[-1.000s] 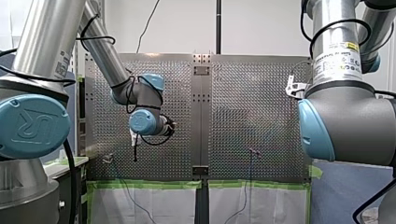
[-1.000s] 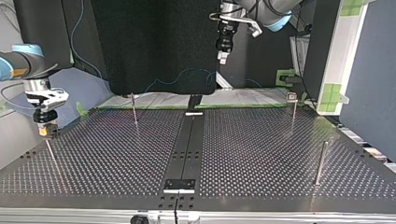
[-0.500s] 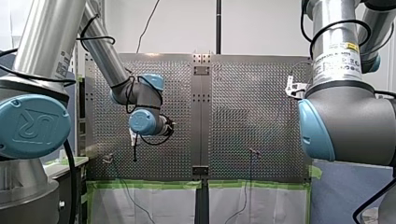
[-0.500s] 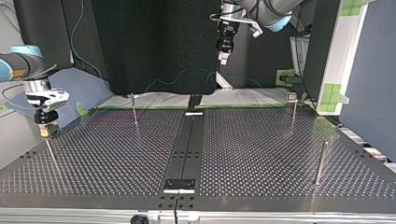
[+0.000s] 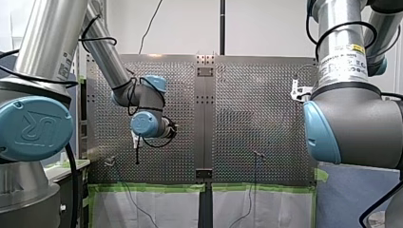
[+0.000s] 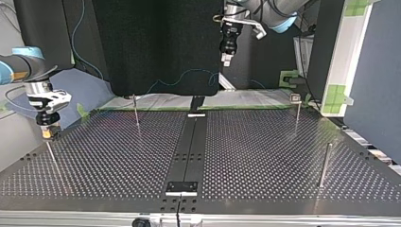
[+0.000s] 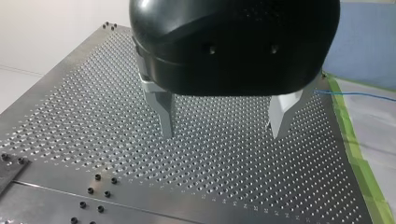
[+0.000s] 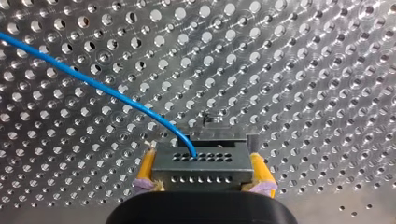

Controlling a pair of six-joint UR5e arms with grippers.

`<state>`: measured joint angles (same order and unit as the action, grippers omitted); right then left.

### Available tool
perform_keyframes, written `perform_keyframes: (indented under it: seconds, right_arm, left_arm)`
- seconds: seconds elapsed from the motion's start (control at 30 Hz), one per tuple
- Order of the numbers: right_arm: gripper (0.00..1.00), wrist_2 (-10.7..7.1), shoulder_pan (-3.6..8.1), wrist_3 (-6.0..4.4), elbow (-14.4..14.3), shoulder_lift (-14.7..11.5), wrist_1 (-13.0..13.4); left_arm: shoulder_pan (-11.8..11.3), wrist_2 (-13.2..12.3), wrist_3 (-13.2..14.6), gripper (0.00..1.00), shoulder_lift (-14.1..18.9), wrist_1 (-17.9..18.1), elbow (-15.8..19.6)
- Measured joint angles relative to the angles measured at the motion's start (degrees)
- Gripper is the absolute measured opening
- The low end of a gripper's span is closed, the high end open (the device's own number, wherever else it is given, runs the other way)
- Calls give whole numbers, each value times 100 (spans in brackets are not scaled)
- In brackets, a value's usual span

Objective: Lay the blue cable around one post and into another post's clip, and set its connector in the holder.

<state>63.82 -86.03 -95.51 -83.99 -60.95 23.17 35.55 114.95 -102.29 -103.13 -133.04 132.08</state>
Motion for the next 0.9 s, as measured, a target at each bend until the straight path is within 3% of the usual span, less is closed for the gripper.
perform_keyframes:
  seconds: [0.9]
  right_arm:
    - [47,-114,-8,-23,165,59,4]
  left_arm:
    - [-14,-12,3,100,1,1,-2]
